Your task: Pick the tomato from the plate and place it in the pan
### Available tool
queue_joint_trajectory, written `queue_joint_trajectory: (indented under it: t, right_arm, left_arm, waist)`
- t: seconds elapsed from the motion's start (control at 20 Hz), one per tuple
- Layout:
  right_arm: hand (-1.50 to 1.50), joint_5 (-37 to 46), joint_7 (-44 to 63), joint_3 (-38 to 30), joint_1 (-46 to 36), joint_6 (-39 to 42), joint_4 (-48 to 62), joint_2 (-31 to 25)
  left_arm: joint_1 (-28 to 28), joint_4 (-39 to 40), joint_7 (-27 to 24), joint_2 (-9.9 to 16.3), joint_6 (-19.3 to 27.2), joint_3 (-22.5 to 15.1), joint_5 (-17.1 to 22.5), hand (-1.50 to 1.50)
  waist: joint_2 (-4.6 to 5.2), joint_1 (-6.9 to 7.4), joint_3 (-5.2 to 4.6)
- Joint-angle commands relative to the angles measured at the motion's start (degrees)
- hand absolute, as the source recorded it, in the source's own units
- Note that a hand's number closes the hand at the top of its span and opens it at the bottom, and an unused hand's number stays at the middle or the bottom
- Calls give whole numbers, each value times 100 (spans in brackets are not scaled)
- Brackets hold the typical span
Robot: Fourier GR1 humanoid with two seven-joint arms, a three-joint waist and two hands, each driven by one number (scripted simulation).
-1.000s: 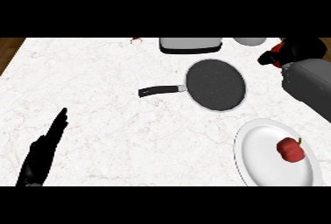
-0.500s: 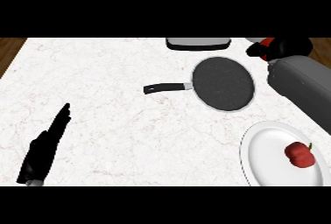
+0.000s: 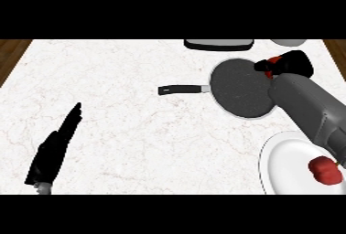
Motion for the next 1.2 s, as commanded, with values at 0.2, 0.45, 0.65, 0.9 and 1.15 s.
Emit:
queue_joint_trajectory:
  t: [0.2, 0.45, 0.65, 0.9, 1.15]
  right_arm:
    - [-150, -1328, -888, -1781, 231, -599, 79, 289]
    - [-150, -1585, -2462, -2547, 457, -1454, 28, 216]
    - [-150, -1506, -3225, -2838, 419, -2389, 233, 258]
    - [-150, -1674, -3827, -3448, 304, -3260, 287, 256]
    - [-150, -1913, -4478, -4272, 834, -3747, -49, -110]
  left_arm:
    - [-134, 147, -73, -144, 8, -13, -69, 0]
    - [-113, 52, -119, -129, -45, -15, -90, 0]
    - [194, 175, -280, -207, 3, -113, -189, 0]
    - [69, 90, -157, -280, 108, -122, -296, 0]
    - [241, 231, -190, -138, 16, 162, -119, 0]
  waist:
    - [62, 68, 22]
    - [51, 81, 28]
    - [34, 112, 18]
    - [-9, 33, 13]
    - [-116, -261, 5]
